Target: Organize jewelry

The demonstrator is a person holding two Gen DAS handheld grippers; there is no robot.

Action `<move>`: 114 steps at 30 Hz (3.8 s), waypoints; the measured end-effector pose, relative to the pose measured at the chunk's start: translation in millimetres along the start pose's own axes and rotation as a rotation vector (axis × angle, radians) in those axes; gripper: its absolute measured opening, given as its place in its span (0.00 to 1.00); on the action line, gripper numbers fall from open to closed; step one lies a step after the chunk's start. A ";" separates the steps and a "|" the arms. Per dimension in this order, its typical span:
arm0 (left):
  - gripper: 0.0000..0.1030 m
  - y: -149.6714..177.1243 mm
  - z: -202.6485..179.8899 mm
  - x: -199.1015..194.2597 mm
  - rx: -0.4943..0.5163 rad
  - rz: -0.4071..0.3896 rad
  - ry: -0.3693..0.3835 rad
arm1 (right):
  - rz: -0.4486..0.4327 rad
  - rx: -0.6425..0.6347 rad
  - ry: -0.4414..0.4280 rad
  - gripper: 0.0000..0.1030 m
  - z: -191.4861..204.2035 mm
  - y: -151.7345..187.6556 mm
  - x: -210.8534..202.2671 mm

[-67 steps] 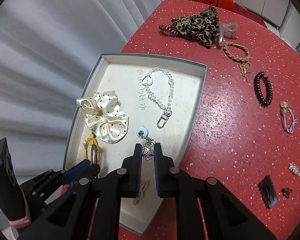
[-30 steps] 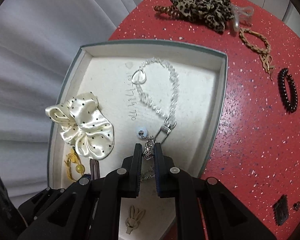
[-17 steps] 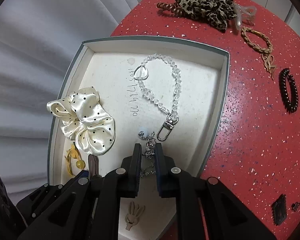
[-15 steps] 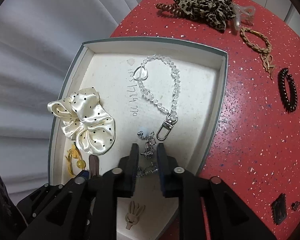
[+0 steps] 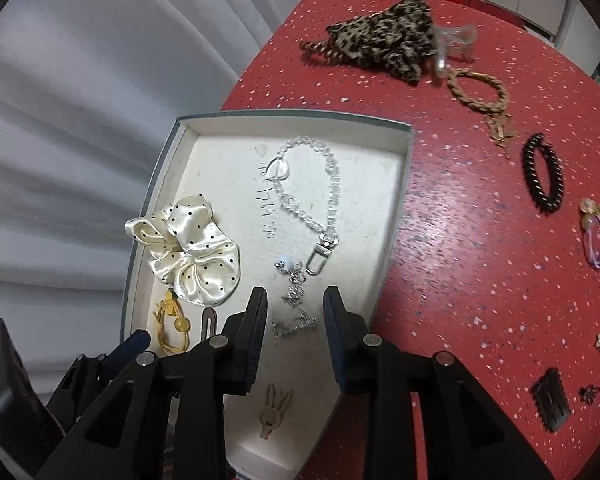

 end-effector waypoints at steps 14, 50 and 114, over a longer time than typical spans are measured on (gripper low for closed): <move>0.84 26.9 22.9 -25.9 0.000 0.004 -0.013 | -0.001 0.035 0.040 0.31 -15.9 33.2 -20.3; 1.00 77.3 47.5 -88.0 -0.095 0.049 -0.025 | 0.099 -0.084 0.138 0.61 -5.1 122.0 -42.7; 1.00 52.6 17.3 -160.1 -0.025 -0.002 -0.084 | -0.170 -0.119 0.220 0.86 7.0 96.6 -147.6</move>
Point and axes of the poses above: each gripper's, at about its wrist camera, not at the fingertips, and x roughly the way its jaws point, z to its left, y to its underside, the point moved 6 cm from there along x, roughly the way its jaws point, and after that the axes turned 9 degrees about x, right-handed, at the moved point
